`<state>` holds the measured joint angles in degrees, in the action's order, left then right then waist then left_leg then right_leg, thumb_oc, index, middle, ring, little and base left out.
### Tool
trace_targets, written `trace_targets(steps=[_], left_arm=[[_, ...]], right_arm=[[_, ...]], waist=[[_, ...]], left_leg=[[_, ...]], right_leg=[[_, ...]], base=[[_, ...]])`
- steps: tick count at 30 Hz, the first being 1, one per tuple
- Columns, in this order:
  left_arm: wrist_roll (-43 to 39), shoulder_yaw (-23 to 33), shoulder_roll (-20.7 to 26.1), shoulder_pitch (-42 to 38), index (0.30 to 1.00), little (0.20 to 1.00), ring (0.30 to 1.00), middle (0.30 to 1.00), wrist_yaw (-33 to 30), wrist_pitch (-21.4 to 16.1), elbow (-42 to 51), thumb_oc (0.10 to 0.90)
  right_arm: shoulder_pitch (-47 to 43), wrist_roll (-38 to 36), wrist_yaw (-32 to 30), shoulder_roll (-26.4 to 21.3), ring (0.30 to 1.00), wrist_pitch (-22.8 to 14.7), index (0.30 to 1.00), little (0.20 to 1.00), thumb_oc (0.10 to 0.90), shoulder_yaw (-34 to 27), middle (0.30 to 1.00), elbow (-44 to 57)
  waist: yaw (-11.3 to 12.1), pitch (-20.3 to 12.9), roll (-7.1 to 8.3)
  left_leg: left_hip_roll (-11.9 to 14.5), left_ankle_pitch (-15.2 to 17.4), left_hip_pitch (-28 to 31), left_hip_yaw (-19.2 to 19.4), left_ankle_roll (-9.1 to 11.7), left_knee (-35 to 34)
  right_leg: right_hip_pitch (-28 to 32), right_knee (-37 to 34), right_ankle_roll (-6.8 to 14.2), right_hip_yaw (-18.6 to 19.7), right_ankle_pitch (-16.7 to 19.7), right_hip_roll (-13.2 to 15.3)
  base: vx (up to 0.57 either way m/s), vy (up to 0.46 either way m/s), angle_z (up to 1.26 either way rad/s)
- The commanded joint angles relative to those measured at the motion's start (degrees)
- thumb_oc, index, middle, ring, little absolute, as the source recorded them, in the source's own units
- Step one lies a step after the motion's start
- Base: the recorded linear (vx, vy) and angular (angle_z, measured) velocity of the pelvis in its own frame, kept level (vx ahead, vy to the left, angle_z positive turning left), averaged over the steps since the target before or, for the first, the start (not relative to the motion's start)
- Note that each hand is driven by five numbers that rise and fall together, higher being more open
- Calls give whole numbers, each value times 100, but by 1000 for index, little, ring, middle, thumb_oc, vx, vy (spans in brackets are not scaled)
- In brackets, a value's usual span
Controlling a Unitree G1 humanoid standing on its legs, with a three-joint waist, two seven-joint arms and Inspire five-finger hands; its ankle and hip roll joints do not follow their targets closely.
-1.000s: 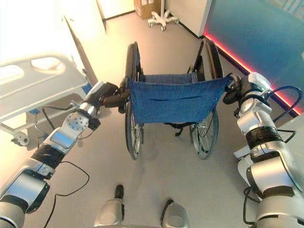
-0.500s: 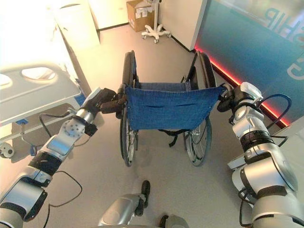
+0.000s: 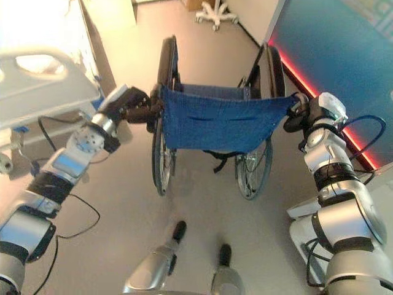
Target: Push the wheelchair next to the bed
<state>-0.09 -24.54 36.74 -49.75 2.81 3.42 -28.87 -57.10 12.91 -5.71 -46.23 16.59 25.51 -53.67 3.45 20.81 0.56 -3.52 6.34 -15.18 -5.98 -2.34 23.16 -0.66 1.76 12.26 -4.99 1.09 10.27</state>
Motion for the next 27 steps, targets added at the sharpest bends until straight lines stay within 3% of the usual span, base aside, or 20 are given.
trace_targets(steps=[1,3,5,7,9,10,11,13,15,17,22,25,27], left_arm=[[835,-445,643,180,300,300,300,300,-14,295,-619,400],[851,-520,632,121,300,300,300,300,-47,316,-624,400],[578,-517,608,277,300,300,300,300,22,506,-571,400],[409,-481,559,437,300,300,300,300,92,623,-504,400],[397,-436,251,825,300,300,300,300,-33,705,-416,400],[398,-437,249,826,300,300,300,300,-34,705,-417,400],[463,-456,30,870,300,300,300,300,-250,637,-552,400],[456,-456,-181,864,300,300,300,300,-398,580,-783,400],[381,-441,-398,767,300,300,300,300,-491,568,-1045,400],[333,-341,-555,874,300,300,300,300,-612,606,-1187,400],[479,-228,-608,1048,300,300,300,300,-598,561,-1158,400],[587,-312,-559,986,300,300,300,300,-543,424,-1185,400],[672,-413,-486,955,300,300,300,300,-543,324,-1171,400]], right_arm=[[-420,626,-293,72,300,-1516,300,300,400,1363,300,1389],[-624,501,-299,19,300,-1444,300,300,400,1473,300,1337],[-669,246,-195,13,300,-1368,300,300,400,1457,300,1326],[-619,259,-90,-13,300,-1306,300,300,400,1450,300,1428],[-294,292,14,-147,300,-1269,300,300,400,1295,300,1531],[-291,293,15,-149,300,-1269,300,300,400,1293,300,1533],[-71,405,-26,-115,300,-1285,300,300,400,1137,300,1436],[24,515,-74,-44,300,-1232,300,300,400,1061,300,1356],[-48,622,-44,48,300,-1275,300,300,400,1027,300,1144],[-75,705,-9,245,300,-1328,300,300,400,1073,300,1032],[109,870,-121,316,300,-1310,300,300,400,1062,300,1252],[119,875,-244,326,300,-1364,300,300,400,1075,300,1263],[56,851,-221,303,300,-1435,300,300,400,1120,300,1213]], waist=[[298,-209,336],[272,-205,337],[263,-264,331],[216,-279,299],[36,-255,194],[32,-251,189],[-133,-209,102],[-264,-220,45],[-362,-265,-3],[-305,-385,-38],[-162,-497,-68],[-29,-461,-145],[170,-403,-204]], left_leg=[[454,454,684,-241,336,-734],[722,446,505,-397,432,-577],[1165,379,492,-306,497,-412],[1318,301,634,-270,542,-455],[1680,-455,644,140,638,-430],[1686,-461,651,131,643,-438],[1809,-785,748,439,660,-503],[1859,-927,926,719,684,-662],[1797,-968,1084,823,723,-723],[1310,-755,1228,544,661,-977],[401,-385,1183,543,462,-1231],[90,-559,922,616,454,-1418],[-111,-879,404,801,482,-1460]], right_leg=[[-878,-109,-56,530,857,670],[-1088,410,-33,545,584,574],[-1300,1097,-34,118,155,563],[-1360,1348,-140,15,-11,501],[-1158,1348,-444,-365,-131,387],[-1145,1342,-449,-375,-132,382],[-873,1227,-632,-506,-234,231],[-724,1166,-736,-630,-315,148],[-569,1064,-819,-665,-374,44],[-415,962,-821,-517,-423,-135],[-6,783,-916,-460,-548,-580],[219,781,-957,-457,-687,-874],[562,756,-1041,-308,-874,-1164]], base=[[239,-735,21],[181,-684,44],[289,-659,60],[304,-453,52],[281,-417,59],[262,-370,74],[236,-309,73],[260,-301,126],[242,-161,117],[313,-136,43],[308,-114,-7],[303,-89,-14],[347,-59,-25]])
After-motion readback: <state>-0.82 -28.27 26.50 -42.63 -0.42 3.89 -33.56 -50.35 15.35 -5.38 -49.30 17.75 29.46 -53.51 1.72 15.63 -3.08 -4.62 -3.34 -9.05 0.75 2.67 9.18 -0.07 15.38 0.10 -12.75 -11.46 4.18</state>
